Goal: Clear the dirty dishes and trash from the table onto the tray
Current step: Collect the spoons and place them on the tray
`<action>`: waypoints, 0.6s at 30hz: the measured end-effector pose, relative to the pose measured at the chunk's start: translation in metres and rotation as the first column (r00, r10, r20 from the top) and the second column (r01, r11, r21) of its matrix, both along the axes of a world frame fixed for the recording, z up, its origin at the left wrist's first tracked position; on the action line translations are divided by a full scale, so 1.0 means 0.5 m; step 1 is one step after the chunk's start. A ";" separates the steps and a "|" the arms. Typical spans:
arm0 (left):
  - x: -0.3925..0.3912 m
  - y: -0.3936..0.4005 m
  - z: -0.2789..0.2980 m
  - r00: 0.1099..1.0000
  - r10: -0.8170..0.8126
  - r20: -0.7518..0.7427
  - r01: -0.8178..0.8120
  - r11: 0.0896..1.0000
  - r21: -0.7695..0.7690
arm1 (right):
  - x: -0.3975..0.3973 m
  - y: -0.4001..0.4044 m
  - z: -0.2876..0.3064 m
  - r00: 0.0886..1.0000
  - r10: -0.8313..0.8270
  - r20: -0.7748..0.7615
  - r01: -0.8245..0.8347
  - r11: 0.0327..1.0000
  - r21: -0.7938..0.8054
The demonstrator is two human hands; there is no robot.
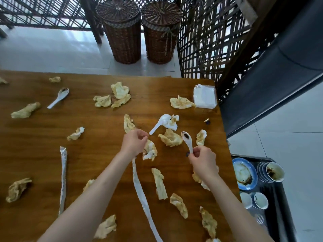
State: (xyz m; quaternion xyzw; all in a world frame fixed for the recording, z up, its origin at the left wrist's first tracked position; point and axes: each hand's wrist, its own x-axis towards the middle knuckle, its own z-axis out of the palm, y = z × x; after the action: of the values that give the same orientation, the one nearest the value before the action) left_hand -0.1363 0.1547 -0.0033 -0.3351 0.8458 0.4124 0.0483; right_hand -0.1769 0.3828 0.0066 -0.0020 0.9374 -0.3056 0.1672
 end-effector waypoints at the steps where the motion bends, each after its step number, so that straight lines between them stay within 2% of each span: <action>1: -0.016 -0.005 -0.007 1.000 -0.027 0.005 0.027 0.999 -0.034 | -0.007 -0.011 -0.004 1.000 -0.020 0.003 0.020 1.000 -0.006; 11: -0.128 0.004 -0.045 0.980 -0.193 0.057 0.201 0.919 -0.340 | -0.034 -0.050 -0.034 0.995 -0.102 0.012 0.103 0.994 -0.036; 14: -0.147 0.015 -0.045 0.979 -0.187 0.086 0.205 0.913 -0.353 | -0.035 -0.042 -0.034 0.993 -0.116 0.028 0.117 0.992 -0.053; 18: -0.145 0.018 -0.045 0.988 -0.132 0.077 0.149 0.945 -0.293 | -0.034 -0.027 -0.026 0.992 -0.124 0.025 0.126 0.989 -0.077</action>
State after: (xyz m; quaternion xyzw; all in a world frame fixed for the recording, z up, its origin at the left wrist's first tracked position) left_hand -0.2087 0.1637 -0.0255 -0.2889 0.9182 0.2664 0.0503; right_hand -0.1940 0.3693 -0.0064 0.0531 0.9212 -0.3522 0.1569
